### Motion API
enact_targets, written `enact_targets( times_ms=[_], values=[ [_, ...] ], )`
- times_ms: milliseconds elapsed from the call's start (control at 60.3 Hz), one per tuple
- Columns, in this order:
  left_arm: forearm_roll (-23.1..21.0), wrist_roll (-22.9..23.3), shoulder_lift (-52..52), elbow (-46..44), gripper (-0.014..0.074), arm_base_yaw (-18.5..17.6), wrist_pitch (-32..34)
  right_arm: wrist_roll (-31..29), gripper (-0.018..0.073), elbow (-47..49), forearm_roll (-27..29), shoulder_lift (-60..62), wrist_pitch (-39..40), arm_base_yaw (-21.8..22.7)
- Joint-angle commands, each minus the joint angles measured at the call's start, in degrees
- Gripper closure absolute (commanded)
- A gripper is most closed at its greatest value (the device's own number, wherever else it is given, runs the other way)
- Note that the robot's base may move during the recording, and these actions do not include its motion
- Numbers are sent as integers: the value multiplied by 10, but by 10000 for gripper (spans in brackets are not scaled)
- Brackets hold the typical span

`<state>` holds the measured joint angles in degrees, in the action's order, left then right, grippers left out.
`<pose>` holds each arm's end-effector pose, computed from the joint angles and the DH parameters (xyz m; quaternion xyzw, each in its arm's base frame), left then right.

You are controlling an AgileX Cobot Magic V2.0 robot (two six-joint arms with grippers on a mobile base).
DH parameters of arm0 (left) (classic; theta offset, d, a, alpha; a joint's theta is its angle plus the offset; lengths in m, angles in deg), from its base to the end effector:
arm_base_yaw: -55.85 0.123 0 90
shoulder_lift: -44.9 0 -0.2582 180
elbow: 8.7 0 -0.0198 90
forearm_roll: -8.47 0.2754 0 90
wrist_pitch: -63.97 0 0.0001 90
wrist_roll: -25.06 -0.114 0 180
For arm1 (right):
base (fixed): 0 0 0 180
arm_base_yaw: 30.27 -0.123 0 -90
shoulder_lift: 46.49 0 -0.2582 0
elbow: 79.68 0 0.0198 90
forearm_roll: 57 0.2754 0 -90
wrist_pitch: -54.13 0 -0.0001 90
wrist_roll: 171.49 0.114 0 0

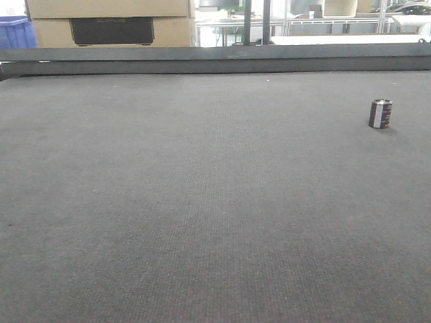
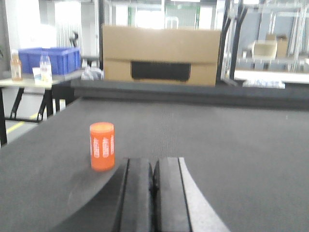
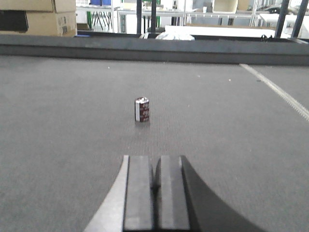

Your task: Place cylindrical capacitor in blue bin on shelf

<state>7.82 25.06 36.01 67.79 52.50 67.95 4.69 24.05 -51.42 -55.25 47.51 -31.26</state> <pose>0.1303 -0.0075 0.2218 0.0151 0.6519 -0.0262 0.7577 0.1314 0.0036 0.2026 0.0007 0.7170 0.0205 0.6967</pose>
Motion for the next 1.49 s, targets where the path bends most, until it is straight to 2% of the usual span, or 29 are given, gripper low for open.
enact_targets(
  times_ms=[0,50,166,249,382,514,630,747,863,979,1062,1128,1228,1294,1477],
  values=[
    [-5,0,3,-1,707,0,50,1,718,-1,-5,2,53,-1],
    [-5,0,3,-1,707,0,61,1,718,-1,0,2,90,-1],
    [-5,0,3,-51,707,0,33,1,718,7,69,2,165,-1],
    [-5,0,1,-128,707,0,-22,1,718,66,96,2,154,-1],
    [-1,0,-51,-258,691,0,-128,1,718,179,87,-7,70,-1],
    [-1,0,-117,-333,555,0,-163,1,718,270,65,-74,0,-1],
    [-1,0,-166,-359,354,0,-165,1,718,308,61,-143,-9,-1],
    [-1,0,-202,-360,198,0,-167,0,718,337,60,-214,-44,-1],
    [-3,0,-223,-360,115,0,-171,0,718,346,53,-267,-60,-1],
    [-3,0,-224,-360,100,0,-181,-1,711,346,48,-309,-65,-1],
    [-3,0,-224,-360,100,-3,-186,-1,599,346,48,-332,-67,-1],
    [-3,0,-224,-360,100,-7,-186,-1,440,346,48,-344,-68,-1],
    [-3,0,-224,-360,100,-13,-188,-1,112,346,48,-363,-68,-1],
    [-3,0,-224,-360,100,-14,-190,-1,-18,346,48,-372,-70,-1],
    [-3,0,-224,-360,100,-14,-193,-1,-10,345,28,-410,-88,-4]
  ],
)
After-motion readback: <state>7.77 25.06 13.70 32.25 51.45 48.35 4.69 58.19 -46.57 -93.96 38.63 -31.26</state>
